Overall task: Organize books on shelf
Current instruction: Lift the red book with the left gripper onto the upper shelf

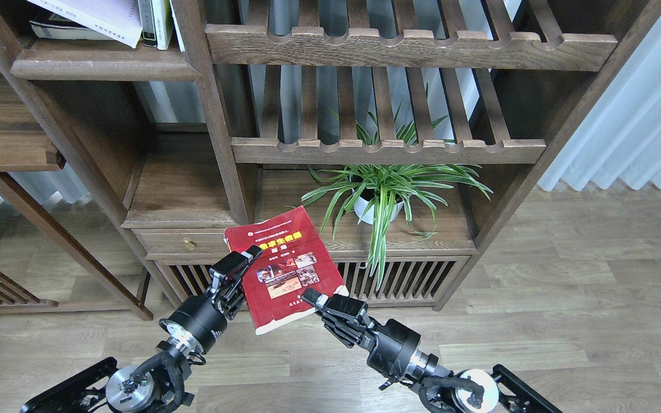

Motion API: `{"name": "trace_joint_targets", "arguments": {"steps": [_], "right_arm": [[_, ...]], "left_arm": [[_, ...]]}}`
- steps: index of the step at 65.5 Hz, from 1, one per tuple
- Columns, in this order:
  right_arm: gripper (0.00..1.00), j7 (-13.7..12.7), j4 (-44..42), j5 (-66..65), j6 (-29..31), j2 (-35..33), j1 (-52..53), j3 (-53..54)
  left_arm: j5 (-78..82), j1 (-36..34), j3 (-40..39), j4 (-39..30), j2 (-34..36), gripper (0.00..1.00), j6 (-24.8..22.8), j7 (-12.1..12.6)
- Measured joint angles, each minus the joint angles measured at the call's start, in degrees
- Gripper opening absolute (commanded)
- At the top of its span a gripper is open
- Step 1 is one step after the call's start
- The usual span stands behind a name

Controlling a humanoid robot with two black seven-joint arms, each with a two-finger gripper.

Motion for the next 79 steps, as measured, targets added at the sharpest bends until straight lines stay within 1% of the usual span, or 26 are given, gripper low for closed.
{"name": "trace_joint_targets", "arguments": {"steps": [1,2,3,6,9,18,19,23,29,37,45,55,61,67,68,72,79], "right_arm": [[0.72,0.0,0.0,-0.2,0.0,0.0,0.0,0.0],[0.77,0.0,0.0,-0.5,0.0,0.0,0.0,0.0],[0.84,0.0,0.0,-0.9,0.0,0.0,0.0,0.0],[0.94,0.0,0.1,-2.0,0.0,0.0,-0.1,0.0],[0.99,0.0,0.2,-3.6,0.0,0.0,-0.1,-0.1],[0.99,0.0,0.7,-7.0,0.0,0.0,-0.1,-0.1],[0.99,0.0,0.8,-7.3,0.0,0.0,-0.1,0.1],[0.99,0.0,0.8,-7.4,0.0,0.0,-0.1,0.2],[0.99,0.0,0.3,-7.6,0.0,0.0,-0.1,0.4],[0.99,0.0,-0.4,-7.8,0.0,0.0,-0.1,0.4],[0.99,0.0,-0.8,-7.9,0.0,0.0,-0.1,0.4],[0.99,0.0,-0.9,-7.9,0.0,0.0,-0.1,0.8],[0.99,0.0,-0.9,-7.9,0.0,0.0,-0.1,1.0],[0.99,0.0,-0.9,-7.9,0.0,0.0,-0.2,1.2],[0.99,0.0,-0.9,-7.9,0.0,0.0,-0.2,1.5],[0.99,0.0,-0.9,-7.9,0.0,0.0,-0.2,1.7],[0.99,0.0,-0.9,-7.8,0.0,0.0,-0.2,2.0]], "left_arm": [[0.0,0.0,0.0,0.0,0.0,0.05,0.0,0.1],[0.0,0.0,0.0,0.1,0.0,0.05,0.0,0.1],[0.0,0.0,0.0,0.1,0.1,0.05,0.0,0.1],[-0.1,0.0,-0.2,0.1,0.2,0.04,0.0,0.2],[-0.1,0.0,-0.6,0.1,0.3,0.04,0.0,0.3],[0.1,0.0,-2.6,-0.4,1.3,0.04,0.0,0.5],[0.3,0.0,-4.1,-1.1,2.6,0.04,0.0,0.5],[0.4,-0.1,-5.4,-1.9,4.3,0.04,0.0,0.5],[0.6,-0.8,-8.3,-5.6,9.3,0.04,0.0,0.2],[0.6,-3.6,-11.6,-9.3,13.3,0.04,0.0,-0.3],[0.7,-9.1,-14.2,-10.7,17.2,0.04,0.0,-0.5],[0.3,-17.5,-15.8,-10.7,21.8,0.05,0.0,-0.8],[0.3,-21.3,-16.1,-10.1,24.8,0.05,0.0,-0.6],[0.7,-22.6,-16.9,-9.6,27.6,0.05,0.0,-0.1],[1.3,-22.8,-18.0,-9.3,29.0,0.05,0.0,0.1],[2.6,-22.9,-19.2,-8.6,30.3,0.05,0.0,0.4],[8.2,-22.9,-22.7,-4.4,34.5,0.05,0.0,0.7]]}}
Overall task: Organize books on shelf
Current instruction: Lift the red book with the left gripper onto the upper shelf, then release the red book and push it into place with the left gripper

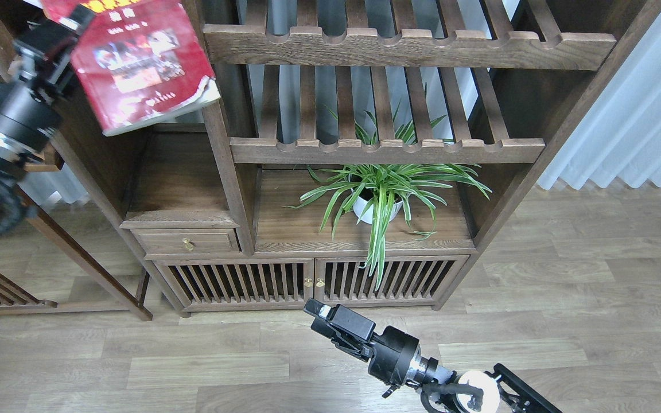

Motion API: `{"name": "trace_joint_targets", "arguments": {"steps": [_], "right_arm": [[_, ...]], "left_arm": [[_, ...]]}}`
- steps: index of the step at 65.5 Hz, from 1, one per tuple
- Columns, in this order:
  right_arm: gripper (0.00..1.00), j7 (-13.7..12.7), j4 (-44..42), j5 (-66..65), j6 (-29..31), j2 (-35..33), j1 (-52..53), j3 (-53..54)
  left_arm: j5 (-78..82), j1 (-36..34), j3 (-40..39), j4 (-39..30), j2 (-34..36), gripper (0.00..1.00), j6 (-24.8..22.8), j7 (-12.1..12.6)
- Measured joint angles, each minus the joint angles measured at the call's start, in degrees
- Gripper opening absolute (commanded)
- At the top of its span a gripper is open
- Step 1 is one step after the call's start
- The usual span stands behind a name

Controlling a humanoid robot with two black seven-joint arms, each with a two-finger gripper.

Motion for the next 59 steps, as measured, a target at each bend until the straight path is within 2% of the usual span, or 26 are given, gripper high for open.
{"name": "trace_joint_targets", "arguments": {"steps": [17,34,38,39,50,59], "right_arm": [[0.99,0.0,-0.1,0.0,0.0,0.0,0.0,-0.1],[0.99,0.0,0.0,0.0,0.0,0.0,0.0,0.0],[0.99,0.0,0.0,0.1,0.0,0.0,0.0,0.0],[0.99,0.0,0.1,0.1,0.0,0.0,0.0,0.0],[0.99,0.0,0.3,0.1,0.0,0.0,0.0,0.0],[0.99,0.0,0.3,0.2,0.0,0.0,0.0,0.0]], "left_arm": [[7.6,-1.8,-4.3,5.8,2.1,0.05,0.0,0.6],[15.6,-10.7,-3.5,13.7,0.0,0.06,0.0,1.3],[16.8,-12.7,-3.1,15.0,-0.8,0.06,0.0,2.5],[17.7,-14.3,-3.0,16.2,-1.9,0.06,0.0,3.9],[21.2,-19.1,-3.0,21.1,-7.8,0.06,0.0,9.5],[25.9,-23.7,-3.5,24.9,-10.9,0.06,0.0,11.0]]}}
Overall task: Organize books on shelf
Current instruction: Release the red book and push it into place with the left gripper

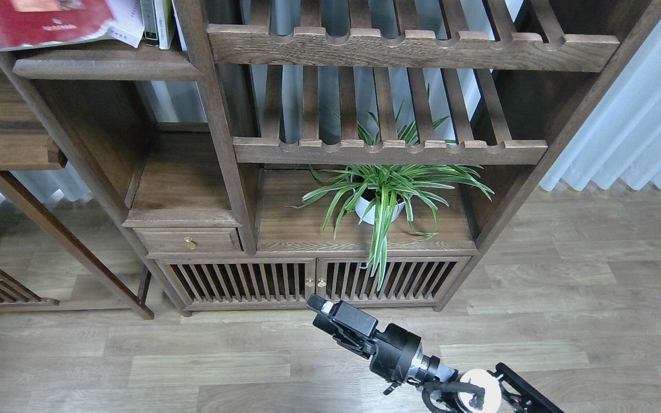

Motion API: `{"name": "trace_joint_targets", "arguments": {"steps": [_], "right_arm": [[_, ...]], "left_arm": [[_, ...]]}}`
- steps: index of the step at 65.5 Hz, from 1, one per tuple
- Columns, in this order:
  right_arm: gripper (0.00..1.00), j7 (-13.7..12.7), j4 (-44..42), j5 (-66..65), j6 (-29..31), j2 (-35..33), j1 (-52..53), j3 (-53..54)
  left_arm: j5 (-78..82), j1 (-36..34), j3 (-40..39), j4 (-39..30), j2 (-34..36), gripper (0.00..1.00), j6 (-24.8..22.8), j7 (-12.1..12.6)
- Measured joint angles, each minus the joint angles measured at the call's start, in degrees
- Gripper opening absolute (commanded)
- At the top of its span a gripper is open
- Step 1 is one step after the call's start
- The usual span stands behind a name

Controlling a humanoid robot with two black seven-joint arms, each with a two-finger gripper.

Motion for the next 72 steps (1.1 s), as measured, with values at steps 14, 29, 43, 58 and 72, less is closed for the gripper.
{"name": "trace_joint_targets", "arguments": {"steps": [14,29,43,58,72], "right_arm": [[0.99,0.0,0.0,0.0,0.0,0.0,0.0,0.0],[0.99,0.0,0.0,0.1,0.0,0.0,0.0,0.1],[0.99,0.0,0.0,0.1,0.0,0.0,0.8,0.9],[0.99,0.0,0.0,0.5,0.0,0.0,2.0,1.8],[0.99,0.0,0.0,0.7,0.0,0.0,2.0,1.9]], "left_arm": [[4.0,-5.1,-0.1,3.2,-1.9,0.06,0.0,0.1],[10.7,-11.2,0.3,12.1,-4.6,0.07,0.0,0.1],[12.4,-14.0,0.3,20.9,-8.6,0.07,0.0,-1.3],[12.4,-17.0,2.0,26.8,-11.7,0.2,0.0,-9.5],[12.0,-17.1,3.7,29.2,-15.2,0.57,0.0,-18.1]]}}
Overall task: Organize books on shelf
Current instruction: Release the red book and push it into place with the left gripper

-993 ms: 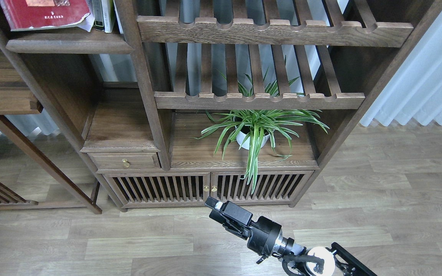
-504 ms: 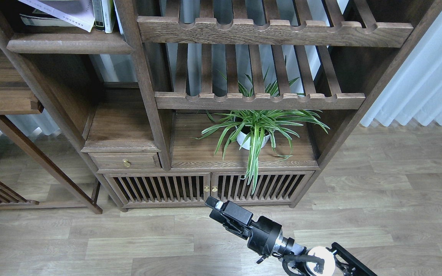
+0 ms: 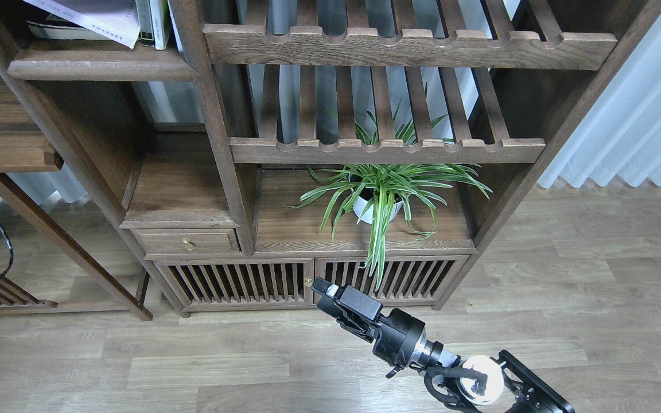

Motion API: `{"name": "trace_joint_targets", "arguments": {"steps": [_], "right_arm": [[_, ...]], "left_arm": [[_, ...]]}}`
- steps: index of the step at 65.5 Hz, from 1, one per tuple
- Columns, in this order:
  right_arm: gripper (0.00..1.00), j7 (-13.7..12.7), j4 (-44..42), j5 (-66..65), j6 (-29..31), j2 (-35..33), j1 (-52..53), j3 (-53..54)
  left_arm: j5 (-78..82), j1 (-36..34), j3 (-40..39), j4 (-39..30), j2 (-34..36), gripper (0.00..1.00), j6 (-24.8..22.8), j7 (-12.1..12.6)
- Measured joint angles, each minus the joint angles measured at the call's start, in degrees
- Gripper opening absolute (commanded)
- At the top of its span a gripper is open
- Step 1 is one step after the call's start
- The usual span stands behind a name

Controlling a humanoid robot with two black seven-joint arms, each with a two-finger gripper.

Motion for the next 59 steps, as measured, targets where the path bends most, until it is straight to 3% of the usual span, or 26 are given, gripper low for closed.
{"name": "trace_joint_targets", "arguments": {"steps": [5,6,8,13,23,40,53,59], "right_arm": [[0.99,0.0,0.1,0.0,0.0,0.0,0.0,0.1],[0.99,0.0,0.1,0.0,0.0,0.0,0.0,0.1],[0.99,0.0,0.2,0.1,0.0,0.0,0.0,0.2],[0.99,0.0,0.2,0.1,0.0,0.0,0.0,0.2],[0.99,0.0,0.2,0.1,0.0,0.0,-0.1,0.2],[0.99,0.0,0.3,0.1,0.0,0.0,-0.1,0.2],[0.99,0.0,0.3,0.1,0.0,0.0,-0.1,0.2],[0.99,0.0,0.4,0.1,0.0,0.0,-0.1,0.2]], "left_arm": [[0.0,0.5,0.4,1.0,-1.6,0.64,0.0,-3.2],[0.0,0.7,0.6,1.1,-1.8,0.7,0.0,-3.9],[0.0,1.3,1.4,1.5,-2.3,0.75,0.0,-7.3],[-0.1,1.7,2.7,1.5,-2.6,0.82,0.0,-10.3],[-0.2,2.6,5.1,0.9,-2.7,0.97,0.0,-13.2],[-0.5,6.8,4.8,-3.6,-2.6,0.99,0.0,-19.2],[-0.5,10.5,4.7,-9.0,-1.8,0.99,0.0,-19.9],[-0.4,12.7,4.9,-10.3,-1.4,0.85,0.0,-20.0]]}}
